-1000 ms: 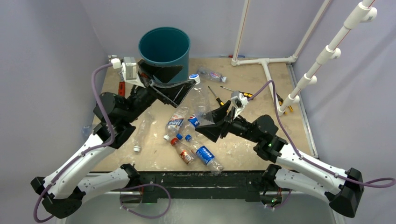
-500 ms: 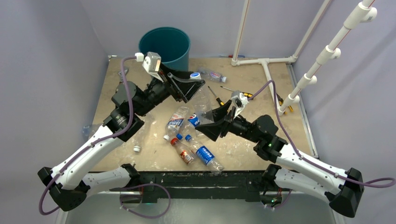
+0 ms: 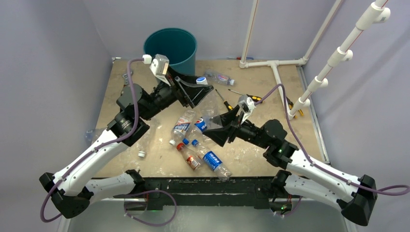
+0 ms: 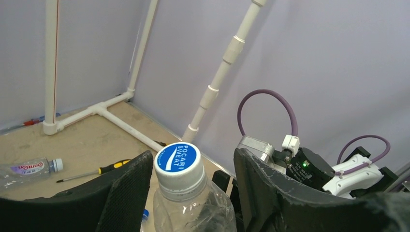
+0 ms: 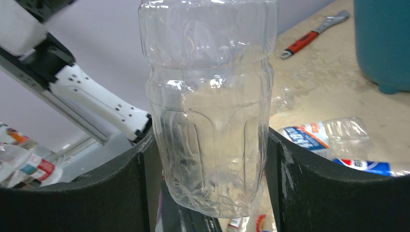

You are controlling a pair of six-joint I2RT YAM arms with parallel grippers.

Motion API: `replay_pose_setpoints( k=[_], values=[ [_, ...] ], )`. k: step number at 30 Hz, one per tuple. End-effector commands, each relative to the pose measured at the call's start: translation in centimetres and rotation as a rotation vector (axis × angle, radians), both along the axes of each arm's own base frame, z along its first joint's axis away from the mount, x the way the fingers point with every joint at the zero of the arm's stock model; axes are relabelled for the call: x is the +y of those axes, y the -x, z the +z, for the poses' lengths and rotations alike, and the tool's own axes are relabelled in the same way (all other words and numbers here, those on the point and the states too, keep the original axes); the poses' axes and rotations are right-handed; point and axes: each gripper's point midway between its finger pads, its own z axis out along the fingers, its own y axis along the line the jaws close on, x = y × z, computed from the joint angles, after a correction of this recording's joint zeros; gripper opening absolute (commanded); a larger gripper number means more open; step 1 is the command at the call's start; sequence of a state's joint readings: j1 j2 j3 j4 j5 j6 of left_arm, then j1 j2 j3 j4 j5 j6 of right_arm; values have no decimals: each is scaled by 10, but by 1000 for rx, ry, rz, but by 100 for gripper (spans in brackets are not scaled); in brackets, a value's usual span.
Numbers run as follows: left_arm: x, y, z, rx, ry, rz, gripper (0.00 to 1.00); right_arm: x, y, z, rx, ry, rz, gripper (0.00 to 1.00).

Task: Put the plastic bottles in the bin
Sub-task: Pick up the plastic bottle from the corner of the board.

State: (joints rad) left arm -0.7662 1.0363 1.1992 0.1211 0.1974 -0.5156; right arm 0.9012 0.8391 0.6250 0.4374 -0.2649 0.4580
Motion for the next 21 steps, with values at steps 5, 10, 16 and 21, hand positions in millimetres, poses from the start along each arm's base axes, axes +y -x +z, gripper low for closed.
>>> replay_pose_setpoints(
  k=[5, 10, 16, 21],
  values=[
    [-8, 10, 10, 47, -19, -73, 60, -29, -23, 2, -126, 116, -196, 47],
    [-18, 7, -8, 121, -83, -104, 56, -38, -24, 2, -157, 137, -231, 46],
    [-28, 5, -14, 150, -94, -141, 48, -45, -31, 1, -175, 171, -283, 45],
    [-30, 4, -13, 158, -91, -146, 40, -45, -31, -1, -176, 173, -278, 44]
  ],
)
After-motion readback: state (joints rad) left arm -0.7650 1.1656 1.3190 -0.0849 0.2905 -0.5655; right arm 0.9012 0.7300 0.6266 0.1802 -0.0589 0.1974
